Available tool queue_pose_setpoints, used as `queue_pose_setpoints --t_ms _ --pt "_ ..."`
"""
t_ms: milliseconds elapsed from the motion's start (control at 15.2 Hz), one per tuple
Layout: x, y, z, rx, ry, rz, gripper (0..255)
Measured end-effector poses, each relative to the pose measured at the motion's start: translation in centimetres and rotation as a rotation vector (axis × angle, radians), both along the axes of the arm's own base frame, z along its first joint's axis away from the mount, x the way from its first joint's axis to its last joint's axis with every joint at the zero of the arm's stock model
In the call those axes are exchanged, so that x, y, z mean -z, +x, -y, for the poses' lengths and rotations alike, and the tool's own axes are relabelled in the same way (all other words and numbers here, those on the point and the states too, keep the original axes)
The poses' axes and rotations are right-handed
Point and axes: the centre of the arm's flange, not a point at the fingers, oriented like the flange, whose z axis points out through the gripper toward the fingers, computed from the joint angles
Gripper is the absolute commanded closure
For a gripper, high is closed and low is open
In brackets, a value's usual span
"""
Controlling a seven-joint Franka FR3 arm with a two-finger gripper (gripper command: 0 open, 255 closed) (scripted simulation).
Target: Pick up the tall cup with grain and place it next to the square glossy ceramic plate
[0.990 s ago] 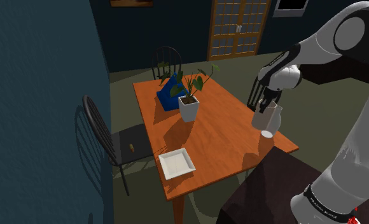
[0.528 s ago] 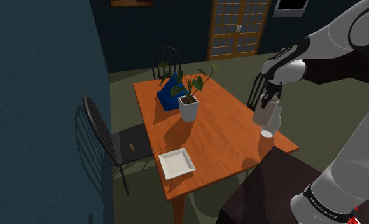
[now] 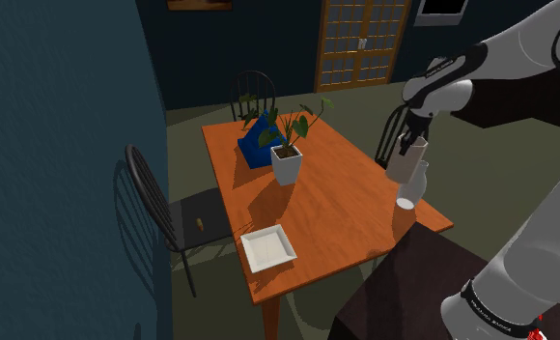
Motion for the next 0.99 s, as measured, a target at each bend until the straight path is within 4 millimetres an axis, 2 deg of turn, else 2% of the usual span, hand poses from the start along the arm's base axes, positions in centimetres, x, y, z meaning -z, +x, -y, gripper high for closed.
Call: queue_pose_setpoints --t_ms 528,726,990 --pt "-4.1 -0.1 -0.1 0.000 0.000 0.000 255" --pt "-4.4 1.7 -2.3 -0.001 0.000 -0.001 255" --pt "-4.5 4.9 -6.2 -0.002 0.000 -0.001 255"
